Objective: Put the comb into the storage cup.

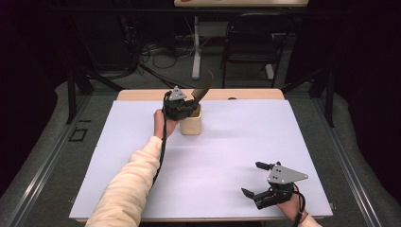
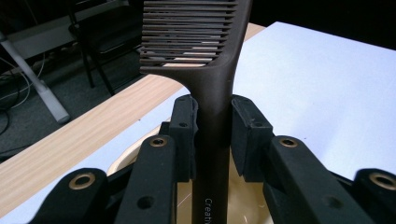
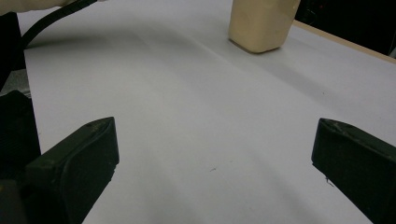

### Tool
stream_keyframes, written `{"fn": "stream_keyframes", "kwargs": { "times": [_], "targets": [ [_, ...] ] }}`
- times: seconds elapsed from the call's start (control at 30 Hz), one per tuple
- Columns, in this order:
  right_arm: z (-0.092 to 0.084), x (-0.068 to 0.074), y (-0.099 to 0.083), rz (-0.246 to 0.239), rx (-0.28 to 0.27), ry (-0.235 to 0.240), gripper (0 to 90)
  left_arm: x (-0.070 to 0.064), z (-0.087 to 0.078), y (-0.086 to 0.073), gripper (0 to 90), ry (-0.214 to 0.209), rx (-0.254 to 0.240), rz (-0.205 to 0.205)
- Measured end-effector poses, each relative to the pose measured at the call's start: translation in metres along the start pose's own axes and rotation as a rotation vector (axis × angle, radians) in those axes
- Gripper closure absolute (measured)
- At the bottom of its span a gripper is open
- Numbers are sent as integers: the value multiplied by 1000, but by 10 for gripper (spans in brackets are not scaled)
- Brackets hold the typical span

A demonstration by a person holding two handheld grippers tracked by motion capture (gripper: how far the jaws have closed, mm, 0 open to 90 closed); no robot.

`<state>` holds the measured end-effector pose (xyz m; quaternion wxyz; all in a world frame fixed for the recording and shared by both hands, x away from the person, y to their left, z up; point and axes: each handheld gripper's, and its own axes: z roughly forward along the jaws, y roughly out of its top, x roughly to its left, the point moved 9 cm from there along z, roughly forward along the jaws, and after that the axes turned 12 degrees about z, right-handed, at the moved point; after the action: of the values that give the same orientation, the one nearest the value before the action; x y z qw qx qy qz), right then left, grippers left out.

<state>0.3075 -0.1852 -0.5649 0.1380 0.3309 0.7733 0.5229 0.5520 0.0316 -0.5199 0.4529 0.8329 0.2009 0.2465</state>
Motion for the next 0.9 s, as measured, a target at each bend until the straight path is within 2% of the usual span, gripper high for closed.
{"fn": "stream_keyframes", "kwargs": {
  "times": [0.6, 0.77, 0.9],
  "targets": [
    [0, 0, 0, 0, 1, 0, 1, -3, 3, -5, 718, 1, 39, 24],
    [0, 0, 0, -1, 1, 0, 2, -5, 4, -7, 712, 22, 63, 59],
    [0, 0, 0, -1, 0, 0, 1, -8, -1, -5, 572, 27, 39, 58]
  ]
}}
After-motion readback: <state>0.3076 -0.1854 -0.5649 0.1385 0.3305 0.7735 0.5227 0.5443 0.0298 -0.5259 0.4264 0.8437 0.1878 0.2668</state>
